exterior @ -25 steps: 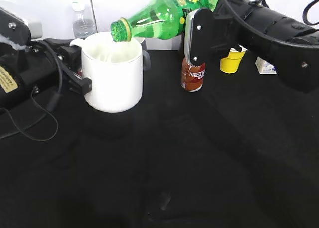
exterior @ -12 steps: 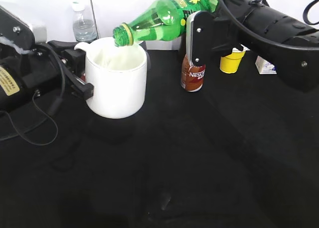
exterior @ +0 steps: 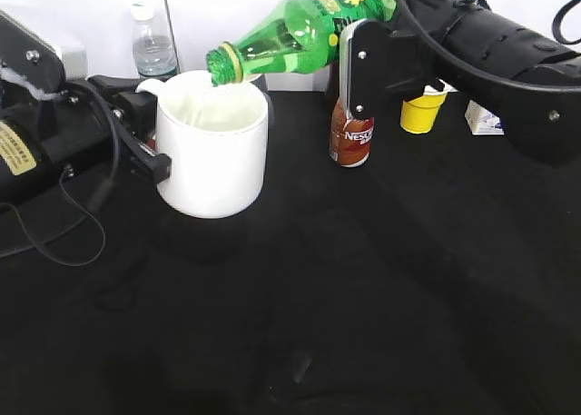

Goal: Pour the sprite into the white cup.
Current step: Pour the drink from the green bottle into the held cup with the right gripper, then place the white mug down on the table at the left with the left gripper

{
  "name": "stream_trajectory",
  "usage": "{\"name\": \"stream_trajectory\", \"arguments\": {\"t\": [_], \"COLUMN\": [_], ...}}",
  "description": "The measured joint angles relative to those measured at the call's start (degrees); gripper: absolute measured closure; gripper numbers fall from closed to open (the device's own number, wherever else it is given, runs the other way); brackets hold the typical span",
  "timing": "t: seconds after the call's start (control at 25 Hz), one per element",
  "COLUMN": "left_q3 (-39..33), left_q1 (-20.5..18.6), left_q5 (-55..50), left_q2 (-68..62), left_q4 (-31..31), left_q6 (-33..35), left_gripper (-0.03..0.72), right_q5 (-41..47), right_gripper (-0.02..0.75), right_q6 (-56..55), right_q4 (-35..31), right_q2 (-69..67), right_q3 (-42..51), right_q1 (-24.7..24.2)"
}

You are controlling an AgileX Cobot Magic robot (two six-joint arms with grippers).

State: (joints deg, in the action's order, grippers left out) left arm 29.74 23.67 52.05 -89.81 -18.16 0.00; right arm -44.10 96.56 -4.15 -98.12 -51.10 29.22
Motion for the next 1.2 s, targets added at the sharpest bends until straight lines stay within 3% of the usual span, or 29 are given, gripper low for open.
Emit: {"name": "stream_trajectory", "arguments": {"t": [0.52,0.8,0.92,1.04,1.2], "left_q3": [-0.2,-0.3,-0.3,-0.3,7.1], "left_q1": [0.0,0.0,-0.7,-10.0,-25.0], "left_q5": [0.4,8.1,8.8,10.2,10.7], "left_q2": [0.0,0.0,0.0,0.0,-3.7], "left_q4": [1.4,7.7,13.8,17.8,18.2], "left_q6": [0.0,0.0,0.0,0.0,0.0], "left_gripper": [0.638,0.638,0.638,0.638,0.638], "right_q5": [-0.4,0.6,0.6,0.6,0.6], "right_gripper": [0.317,0.318,0.318,0.32,0.32], "right_q6": [-2.9,-24.2,-47.1,-66.6,-70.3], "right_q4": [0.0,-0.1,-0.1,-0.2,-0.3], "right_q2": [0.0,0.0,0.0,0.0,0.0], "right_q3": [-0.1,-0.1,-0.1,-0.1,-0.1], "right_q1": [0.0,0.0,0.0,0.0,0.0]}}
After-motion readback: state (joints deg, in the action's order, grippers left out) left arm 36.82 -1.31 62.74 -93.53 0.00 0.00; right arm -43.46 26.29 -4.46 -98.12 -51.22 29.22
